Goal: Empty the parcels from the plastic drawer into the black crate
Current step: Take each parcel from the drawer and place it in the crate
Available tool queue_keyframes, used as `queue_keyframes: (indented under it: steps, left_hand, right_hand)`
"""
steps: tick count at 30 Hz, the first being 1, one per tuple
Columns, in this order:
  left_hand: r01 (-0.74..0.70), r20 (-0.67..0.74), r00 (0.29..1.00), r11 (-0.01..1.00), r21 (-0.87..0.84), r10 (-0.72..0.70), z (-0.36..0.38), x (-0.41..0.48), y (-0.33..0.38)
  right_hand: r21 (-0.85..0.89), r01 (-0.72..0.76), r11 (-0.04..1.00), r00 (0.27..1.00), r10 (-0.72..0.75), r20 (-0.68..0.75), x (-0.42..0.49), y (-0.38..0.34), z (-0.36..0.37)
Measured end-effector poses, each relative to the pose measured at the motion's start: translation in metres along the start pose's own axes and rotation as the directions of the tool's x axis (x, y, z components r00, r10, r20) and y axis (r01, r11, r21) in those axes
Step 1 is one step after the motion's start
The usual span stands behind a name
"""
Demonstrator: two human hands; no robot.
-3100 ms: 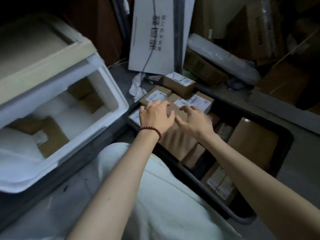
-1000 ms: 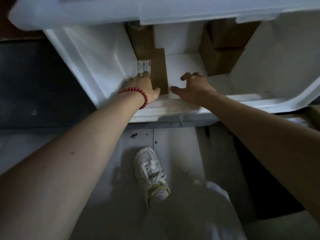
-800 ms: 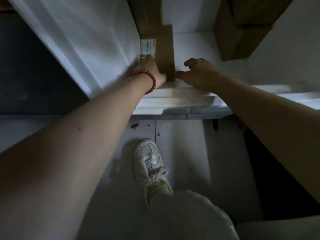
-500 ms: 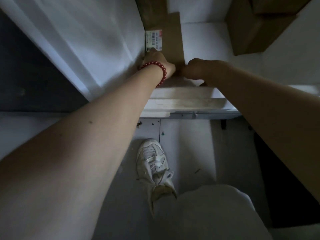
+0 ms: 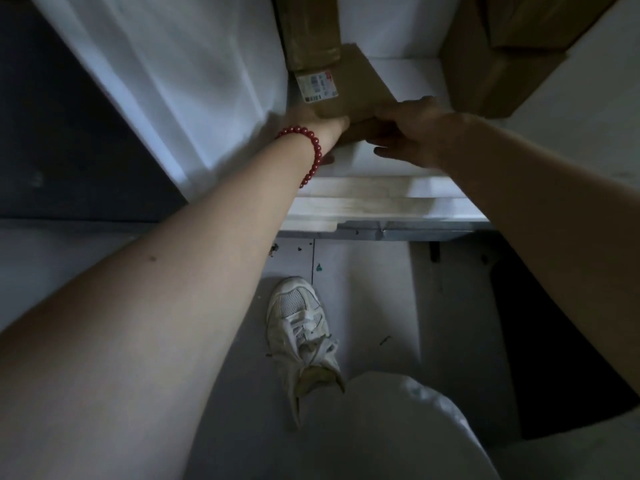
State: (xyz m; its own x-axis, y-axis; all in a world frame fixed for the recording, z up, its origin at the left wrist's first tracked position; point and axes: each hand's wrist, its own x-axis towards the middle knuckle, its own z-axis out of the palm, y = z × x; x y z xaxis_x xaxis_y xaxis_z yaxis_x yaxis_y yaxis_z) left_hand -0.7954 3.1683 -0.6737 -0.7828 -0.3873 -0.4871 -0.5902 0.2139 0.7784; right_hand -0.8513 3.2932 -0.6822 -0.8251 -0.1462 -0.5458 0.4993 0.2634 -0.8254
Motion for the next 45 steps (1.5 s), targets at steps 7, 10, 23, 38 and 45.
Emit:
queue_keyframes:
  steps: [7, 10, 23, 38, 45]
  left_hand:
    - [0.093, 0.139, 0.989, 0.958, -0.272, -0.056, 0.001, -0.033, 0.013]
    - [0.044, 0.101, 0.995, 0.921, -0.387, -0.005, 0.004, -0.047, 0.012]
    - [-0.110, -0.053, 0.993, 0.663, -0.741, 0.105, -0.003, -0.175, 0.007]
    - [-0.365, -0.451, 0.891, 0.661, -0.656, 0.044, -0.005, -0.259, -0.075]
    - [-0.565, -0.530, 0.803, 0.632, -0.530, 0.273, -0.026, -0.266, -0.074]
  right_hand:
    - [0.026, -0.001, 1.000, 1.000, 0.001, 0.018, -0.061, -0.015, -0.042]
    - [0.036, 0.047, 0.998, 0.997, -0.049, 0.059, -0.095, -0.015, -0.065]
    - [0.272, 0.158, 0.949, 0.983, -0.124, -0.138, -0.227, 0.015, -0.114]
    - [0.208, 0.273, 0.939, 0.960, -0.280, 0.002, -0.258, 0.030, -0.086]
    - [-0.062, 0.471, 0.880, 0.880, -0.474, -0.043, -0.246, 0.041, -0.076]
